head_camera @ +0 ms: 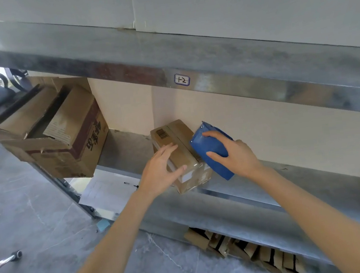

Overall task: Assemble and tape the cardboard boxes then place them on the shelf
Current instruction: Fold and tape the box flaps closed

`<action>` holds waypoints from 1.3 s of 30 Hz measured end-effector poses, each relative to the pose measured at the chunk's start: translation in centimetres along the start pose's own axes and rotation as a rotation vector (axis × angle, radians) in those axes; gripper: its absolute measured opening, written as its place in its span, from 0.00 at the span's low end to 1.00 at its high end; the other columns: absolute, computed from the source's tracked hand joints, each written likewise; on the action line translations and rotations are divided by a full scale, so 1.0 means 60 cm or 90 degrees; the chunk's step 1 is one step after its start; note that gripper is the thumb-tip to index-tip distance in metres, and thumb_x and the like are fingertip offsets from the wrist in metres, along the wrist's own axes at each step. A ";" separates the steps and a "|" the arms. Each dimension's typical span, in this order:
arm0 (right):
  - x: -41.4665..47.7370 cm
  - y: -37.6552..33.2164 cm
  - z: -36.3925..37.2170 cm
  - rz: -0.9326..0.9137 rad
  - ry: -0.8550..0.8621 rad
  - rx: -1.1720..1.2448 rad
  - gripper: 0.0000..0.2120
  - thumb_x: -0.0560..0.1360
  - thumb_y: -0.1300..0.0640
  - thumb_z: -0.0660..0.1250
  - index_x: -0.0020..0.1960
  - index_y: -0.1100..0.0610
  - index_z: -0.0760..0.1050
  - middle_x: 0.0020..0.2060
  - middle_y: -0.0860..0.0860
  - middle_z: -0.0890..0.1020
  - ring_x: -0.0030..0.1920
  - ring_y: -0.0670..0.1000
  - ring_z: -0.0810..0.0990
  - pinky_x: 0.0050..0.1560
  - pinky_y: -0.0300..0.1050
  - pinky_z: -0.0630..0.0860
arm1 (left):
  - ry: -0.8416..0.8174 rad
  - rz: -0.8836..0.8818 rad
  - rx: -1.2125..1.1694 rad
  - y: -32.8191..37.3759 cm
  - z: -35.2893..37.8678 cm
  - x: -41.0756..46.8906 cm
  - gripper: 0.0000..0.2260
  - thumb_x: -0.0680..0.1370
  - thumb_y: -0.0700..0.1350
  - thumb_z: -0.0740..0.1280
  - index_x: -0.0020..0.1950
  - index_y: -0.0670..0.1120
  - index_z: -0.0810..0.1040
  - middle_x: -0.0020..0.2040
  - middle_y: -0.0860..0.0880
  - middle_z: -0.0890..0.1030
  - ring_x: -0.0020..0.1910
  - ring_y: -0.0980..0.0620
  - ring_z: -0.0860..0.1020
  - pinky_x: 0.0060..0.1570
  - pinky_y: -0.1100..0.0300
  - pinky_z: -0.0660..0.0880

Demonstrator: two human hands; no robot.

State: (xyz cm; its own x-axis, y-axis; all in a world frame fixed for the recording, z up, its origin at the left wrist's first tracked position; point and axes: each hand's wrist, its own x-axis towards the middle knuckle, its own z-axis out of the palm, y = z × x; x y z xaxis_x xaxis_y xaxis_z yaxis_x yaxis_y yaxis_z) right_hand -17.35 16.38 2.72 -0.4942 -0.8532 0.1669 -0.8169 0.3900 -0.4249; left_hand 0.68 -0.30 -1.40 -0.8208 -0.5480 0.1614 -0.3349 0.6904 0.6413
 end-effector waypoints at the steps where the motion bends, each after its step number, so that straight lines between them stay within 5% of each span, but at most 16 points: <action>1: -0.005 -0.001 -0.006 -0.018 -0.006 -0.011 0.21 0.78 0.42 0.63 0.68 0.32 0.60 0.34 0.52 0.79 0.31 0.50 0.75 0.33 0.46 0.73 | 0.005 -0.008 -0.025 0.002 -0.007 0.002 0.29 0.77 0.56 0.70 0.76 0.53 0.67 0.75 0.54 0.68 0.73 0.54 0.66 0.68 0.59 0.63; 7: -0.037 -0.013 -0.048 -0.152 -0.077 -0.042 0.24 0.77 0.40 0.61 0.69 0.29 0.58 0.23 0.50 0.71 0.24 0.50 0.69 0.29 0.40 0.68 | 0.012 -0.013 -0.163 0.030 -0.052 0.022 0.20 0.78 0.48 0.71 0.70 0.52 0.75 0.65 0.56 0.78 0.65 0.59 0.74 0.69 0.55 0.69; 11: -0.063 -0.032 -0.057 -0.208 -0.093 -0.040 0.23 0.78 0.42 0.61 0.71 0.32 0.59 0.22 0.48 0.66 0.26 0.49 0.69 0.27 0.37 0.64 | -0.085 0.014 -0.192 0.048 -0.068 0.021 0.19 0.81 0.39 0.66 0.71 0.50 0.74 0.65 0.56 0.78 0.66 0.60 0.73 0.69 0.56 0.69; 16: -0.082 -0.043 -0.058 -0.232 -0.126 -0.055 0.24 0.78 0.43 0.62 0.72 0.33 0.60 0.26 0.49 0.72 0.28 0.48 0.70 0.29 0.35 0.64 | -0.162 0.040 -0.233 0.063 -0.070 0.006 0.20 0.80 0.31 0.60 0.67 0.49 0.77 0.62 0.57 0.79 0.64 0.63 0.75 0.63 0.68 0.70; 22: -0.094 -0.038 -0.059 -0.251 -0.150 -0.035 0.24 0.79 0.42 0.61 0.71 0.29 0.57 0.37 0.49 0.82 0.29 0.48 0.71 0.30 0.36 0.65 | -0.180 0.033 -0.269 0.064 -0.059 -0.007 0.13 0.79 0.29 0.62 0.58 0.40 0.81 0.53 0.49 0.83 0.53 0.58 0.81 0.56 0.65 0.74; 28: -0.107 -0.040 -0.060 -0.270 -0.122 -0.026 0.25 0.77 0.42 0.63 0.71 0.29 0.59 0.26 0.48 0.73 0.28 0.50 0.70 0.29 0.36 0.64 | -0.198 0.002 -0.295 0.067 -0.051 -0.015 0.22 0.78 0.27 0.59 0.66 0.46 0.77 0.64 0.52 0.78 0.62 0.57 0.77 0.58 0.60 0.77; 35: -0.117 -0.042 -0.068 -0.266 -0.114 -0.021 0.25 0.77 0.44 0.65 0.71 0.30 0.63 0.22 0.48 0.64 0.28 0.49 0.69 0.29 0.34 0.63 | -0.205 -0.008 -0.308 0.064 -0.034 -0.023 0.17 0.78 0.26 0.60 0.60 0.40 0.80 0.55 0.45 0.83 0.54 0.53 0.82 0.52 0.60 0.79; 39: -0.123 -0.045 -0.074 -0.263 -0.122 -0.017 0.24 0.77 0.44 0.65 0.71 0.31 0.64 0.22 0.47 0.65 0.28 0.47 0.69 0.30 0.33 0.63 | -0.189 0.014 -0.292 0.069 -0.029 -0.024 0.20 0.77 0.25 0.61 0.64 0.42 0.78 0.64 0.48 0.76 0.62 0.53 0.77 0.56 0.64 0.76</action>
State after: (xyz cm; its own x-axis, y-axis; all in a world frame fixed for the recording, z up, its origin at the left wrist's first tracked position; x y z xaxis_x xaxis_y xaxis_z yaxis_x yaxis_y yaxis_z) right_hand -12.82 23.14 6.57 -0.0627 -0.9869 0.1488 -0.9427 0.0096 -0.3334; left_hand 1.28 2.51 2.32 -0.9427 -0.3336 0.0021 -0.1350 0.3872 0.9121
